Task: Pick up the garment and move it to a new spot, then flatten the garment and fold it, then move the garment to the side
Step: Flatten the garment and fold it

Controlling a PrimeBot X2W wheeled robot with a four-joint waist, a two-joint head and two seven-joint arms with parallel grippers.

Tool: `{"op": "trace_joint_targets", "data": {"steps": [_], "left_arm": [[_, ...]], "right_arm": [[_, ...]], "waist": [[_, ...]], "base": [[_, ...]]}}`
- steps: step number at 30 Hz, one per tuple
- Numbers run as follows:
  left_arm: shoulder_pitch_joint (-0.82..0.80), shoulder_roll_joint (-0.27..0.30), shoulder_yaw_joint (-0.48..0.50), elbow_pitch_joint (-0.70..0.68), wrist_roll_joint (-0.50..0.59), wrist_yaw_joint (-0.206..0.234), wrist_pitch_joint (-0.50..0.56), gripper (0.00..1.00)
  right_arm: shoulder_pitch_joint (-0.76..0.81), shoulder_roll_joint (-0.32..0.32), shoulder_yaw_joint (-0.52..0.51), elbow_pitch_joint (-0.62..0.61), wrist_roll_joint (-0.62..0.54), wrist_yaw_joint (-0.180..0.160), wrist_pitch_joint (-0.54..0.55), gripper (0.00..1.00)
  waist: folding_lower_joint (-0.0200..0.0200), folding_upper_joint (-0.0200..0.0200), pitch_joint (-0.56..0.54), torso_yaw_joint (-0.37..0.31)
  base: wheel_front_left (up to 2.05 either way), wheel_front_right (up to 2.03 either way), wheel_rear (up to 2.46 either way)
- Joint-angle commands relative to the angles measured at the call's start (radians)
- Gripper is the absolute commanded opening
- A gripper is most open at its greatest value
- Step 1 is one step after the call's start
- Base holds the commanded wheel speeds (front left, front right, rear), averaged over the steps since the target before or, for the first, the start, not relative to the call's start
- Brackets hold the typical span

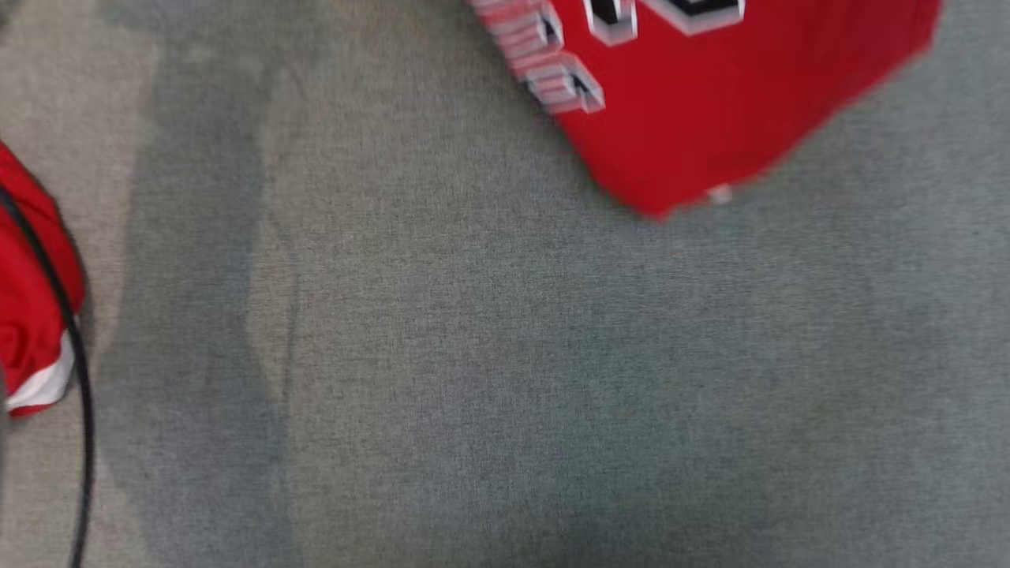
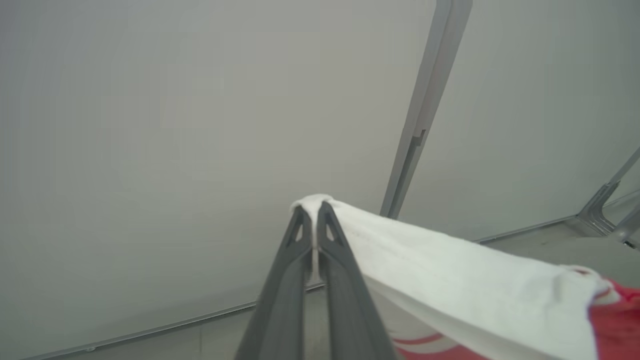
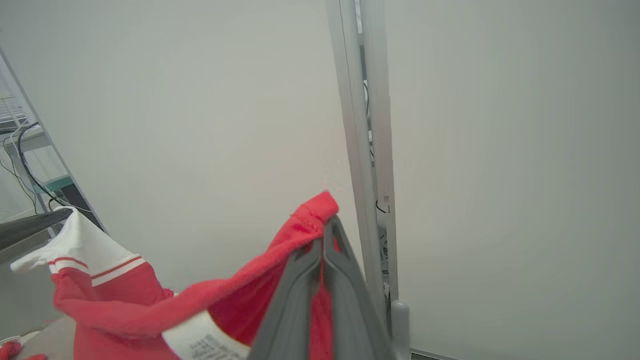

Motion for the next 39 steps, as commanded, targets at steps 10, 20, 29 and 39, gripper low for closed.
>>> {"op": "trace_joint_targets", "data": {"steps": [10, 20, 29, 39], "left_arm": [[-0.452, -0.009, 0.061, 0.271, 0.033, 0.013, -0.296, 0.00], [-0.421, 0.008, -0.041, 0.409, 0.006, -0.003, -0.250, 0.00], [-0.173, 0.085, -0.256, 0.295, -0.191, -0.004, 0.029, 0.00], [0.179, 0.191, -0.349, 0.097, -0.398, -0.004, 0.289, 0.00]], "right_arm": [[-0.406, 0.027, 0.042, 0.264, -0.007, 0.001, -0.218, 0.00], [-0.290, -0.054, 0.253, 0.309, 0.097, 0.000, -0.212, 0.00], [-0.089, -0.135, 0.428, 0.235, 0.265, 0.000, -0.131, 0.00], [0.092, -0.180, 0.594, 0.157, 0.373, 0.000, -0.040, 0.00]], "waist": [[-0.0001, 0.0000, 0.141, 0.013], [-0.0001, 0.0000, 0.110, 0.039], [-0.0001, 0.0000, 0.001, 0.042], [-0.0001, 0.0000, -0.168, 0.040]], "base": [[0.00, 0.00, 0.00], [0.00, 0.00, 0.00], [0.00, 0.00, 0.00], [0.00, 0.00, 0.00]]}}
